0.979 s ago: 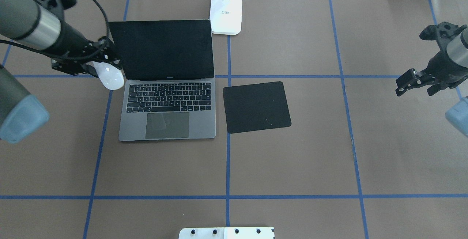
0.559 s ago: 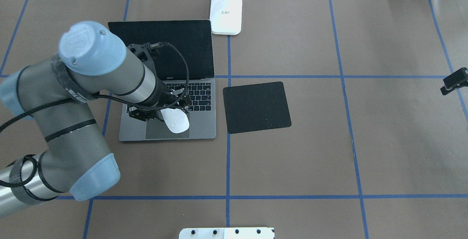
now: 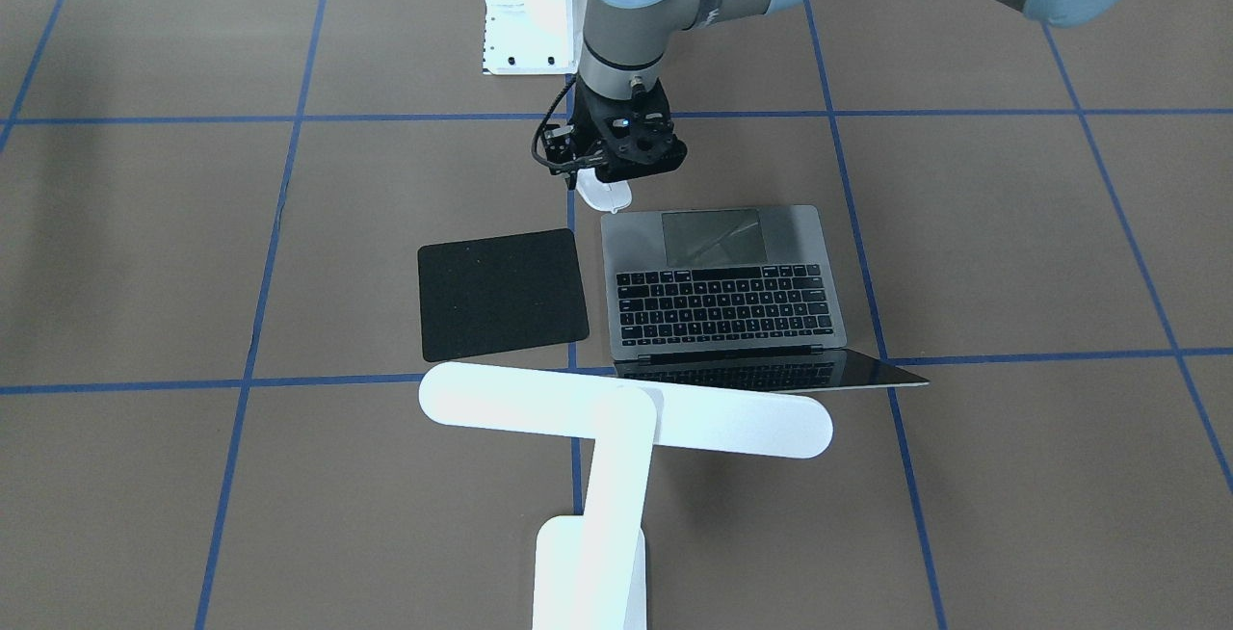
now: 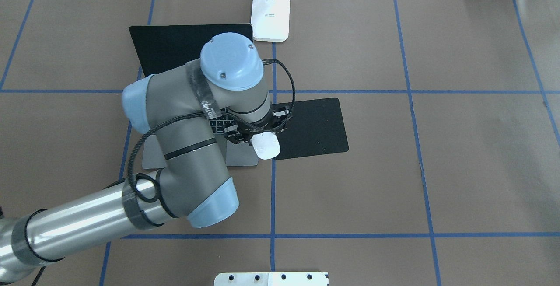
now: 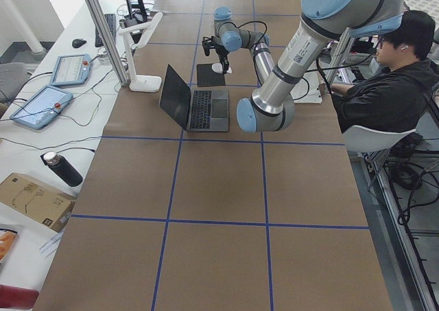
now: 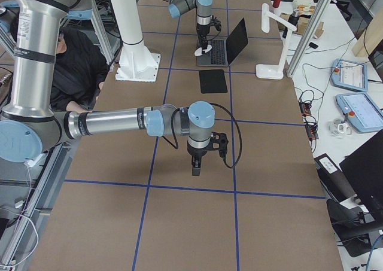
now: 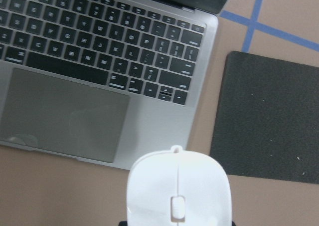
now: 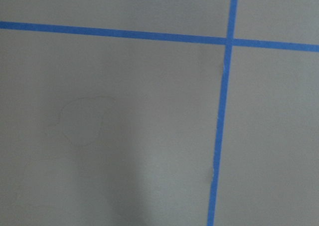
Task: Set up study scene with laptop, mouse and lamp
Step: 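Move the white mouse with the left gripper onto the black pad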
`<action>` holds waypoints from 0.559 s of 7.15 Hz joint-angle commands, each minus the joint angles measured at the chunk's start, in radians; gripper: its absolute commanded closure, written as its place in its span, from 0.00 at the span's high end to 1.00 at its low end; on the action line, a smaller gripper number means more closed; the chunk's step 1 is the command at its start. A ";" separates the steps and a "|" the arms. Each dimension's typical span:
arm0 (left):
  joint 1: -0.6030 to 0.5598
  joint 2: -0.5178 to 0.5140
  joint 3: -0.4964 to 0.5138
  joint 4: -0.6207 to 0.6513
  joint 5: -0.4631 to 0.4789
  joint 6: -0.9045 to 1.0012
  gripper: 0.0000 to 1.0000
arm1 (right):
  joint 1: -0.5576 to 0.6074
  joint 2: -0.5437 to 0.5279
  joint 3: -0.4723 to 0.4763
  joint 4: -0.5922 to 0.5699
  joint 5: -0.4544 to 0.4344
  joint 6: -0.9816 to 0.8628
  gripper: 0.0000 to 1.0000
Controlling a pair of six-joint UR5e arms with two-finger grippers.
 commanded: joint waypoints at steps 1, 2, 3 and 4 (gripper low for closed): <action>0.004 -0.102 0.174 -0.008 0.001 0.098 0.49 | 0.038 -0.030 0.000 0.001 0.000 -0.022 0.99; 0.004 -0.110 0.208 -0.025 -0.002 0.126 0.49 | 0.045 -0.031 0.001 0.001 0.000 -0.022 0.99; 0.010 -0.136 0.265 -0.059 -0.003 0.128 0.49 | 0.050 -0.031 0.001 0.001 0.000 -0.022 0.99; 0.021 -0.189 0.352 -0.097 -0.002 0.130 0.49 | 0.052 -0.030 0.000 0.001 0.000 -0.022 0.99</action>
